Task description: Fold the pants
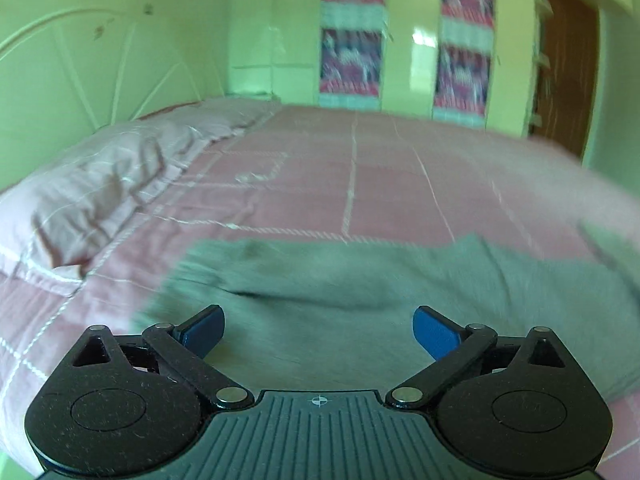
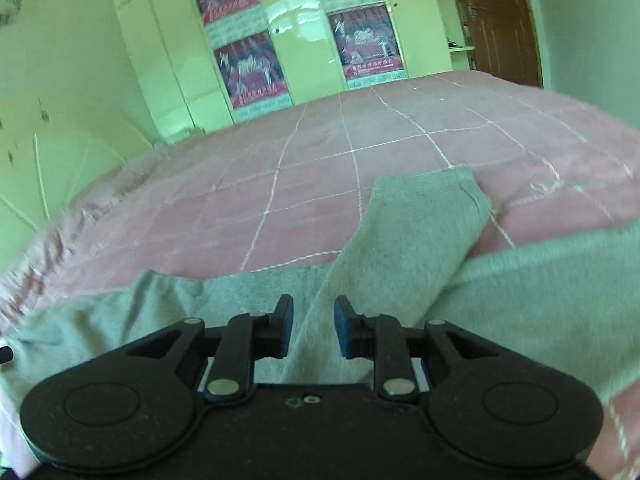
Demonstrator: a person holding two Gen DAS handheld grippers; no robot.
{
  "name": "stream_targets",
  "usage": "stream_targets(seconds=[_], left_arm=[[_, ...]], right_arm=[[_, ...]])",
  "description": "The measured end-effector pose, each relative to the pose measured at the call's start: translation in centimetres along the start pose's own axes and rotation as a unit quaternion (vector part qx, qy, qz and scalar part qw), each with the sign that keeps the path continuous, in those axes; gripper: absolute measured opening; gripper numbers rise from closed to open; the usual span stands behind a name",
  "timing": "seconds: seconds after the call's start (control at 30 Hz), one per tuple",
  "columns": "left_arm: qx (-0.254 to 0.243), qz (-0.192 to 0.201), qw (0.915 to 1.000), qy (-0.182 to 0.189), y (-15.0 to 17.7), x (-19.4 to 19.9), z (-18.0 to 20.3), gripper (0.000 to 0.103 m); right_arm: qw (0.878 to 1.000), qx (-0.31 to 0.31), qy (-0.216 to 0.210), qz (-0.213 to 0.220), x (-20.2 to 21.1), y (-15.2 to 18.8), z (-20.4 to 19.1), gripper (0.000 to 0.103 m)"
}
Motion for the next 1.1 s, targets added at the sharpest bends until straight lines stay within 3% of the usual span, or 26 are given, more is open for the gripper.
stream_targets(seconds=[0.13, 0.2, 0.23, 0.27, 0.3, 0.33, 0.37, 0.5, 0.6, 0.67, 0.77, 0.8, 0.83, 0.87, 0.97, 1.1], left_arm=[[-0.017, -0.033, 0.9993, -0.008, 2.0, 0.1, 5.8, 0.1], [-0.038, -0.068, 0.9967, -0.02, 3.8, -0.6, 7.1, 0.103], [-0.048, -0.074, 0.9957, -0.027, 4.8, -0.9, 7.5, 0.103], [-0.057, -0.06, 0.9961, -0.029, 5.2, -0.6, 7.7, 0.103], [-0.065, -0.052, 0.9961, -0.03, 5.5, -0.5, 7.8, 0.103], [-0.064, -0.052, 0.9962, -0.027, 5.5, -0.3, 7.8, 0.103], [-0.062, -0.057, 0.9962, -0.023, 5.4, -0.3, 7.8, 0.103], [-0.064, -0.061, 0.996, -0.011, 5.2, -0.4, 7.7, 0.103], [-0.061, -0.054, 0.9966, -0.01, 5.3, -0.3, 8.0, 0.103], [-0.062, -0.051, 0.9967, -0.011, 5.5, -0.1, 8.1, 0.103], [-0.065, -0.054, 0.9964, -0.01, 5.3, -0.4, 8.0, 0.103], [-0.066, -0.055, 0.9963, -0.008, 5.3, -0.3, 8.0, 0.103], [-0.066, -0.056, 0.9962, -0.005, 5.3, -0.3, 7.9, 0.103], [-0.065, -0.056, 0.9963, -0.003, 5.3, -0.3, 7.9, 0.103], [-0.064, -0.052, 0.9965, -0.006, 5.3, -0.3, 7.9, 0.103], [-0.063, -0.048, 0.9966, -0.023, 4.7, 0.6, 7.6, 0.103]], right_arm=[[0.996, 0.071, 0.046, -0.036, -3.3, -0.3, -1.3, 0.022], [0.989, 0.118, 0.073, -0.046, -4.3, 0.1, -1.6, 0.035], [0.986, 0.135, 0.083, -0.05, -4.7, 0.3, -1.6, 0.037], [0.983, 0.148, 0.087, -0.059, -5.0, 0.7, -1.5, 0.036], [0.981, 0.155, 0.09, -0.072, -5.3, 1.1, -1.2, 0.027], [0.98, 0.157, 0.089, -0.081, -5.3, 1.5, -0.7, 0.01], [0.981, 0.149, 0.087, -0.082, -4.8, 1.8, -0.4, 0.0], [0.988, 0.112, 0.096, -0.037, -0.5, 1.7, 1.3, 0.0], [0.994, 0.047, 0.096, -0.017, 3.3, 3.8, 2.7, 0.0], [0.994, 0.013, 0.104, -0.029, 4.1, 6.3, 4.3, 0.0], [0.995, -0.015, 0.097, -0.03, 3.9, 6.8, 5.5, 0.005], [0.995, -0.008, 0.095, -0.013, 4.2, 5.9, 5.2, 0.014], [0.995, 0.01, 0.101, 0.001, 4.5, 5.1, 4.8, 0.018], [0.994, 0.036, 0.103, 0.01, 4.6, 4.3, 4.2, 0.029], [0.985, 0.127, 0.116, 0.004, 3.2, 2.9, 2.5, 0.023], [0.963, 0.229, 0.136, -0.036, -0.4, 2.1, 1.2, 0.023]])
Point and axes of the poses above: each gripper's, at about its wrist camera, not at the fingertips, and x roughly against the way its jaws point, z to its right, y to its underside, the point moved 9 cm from there along -x, roughly the way its jaws point, and after that the axes turned 10 degrees about -y, right-handed, at the moved point
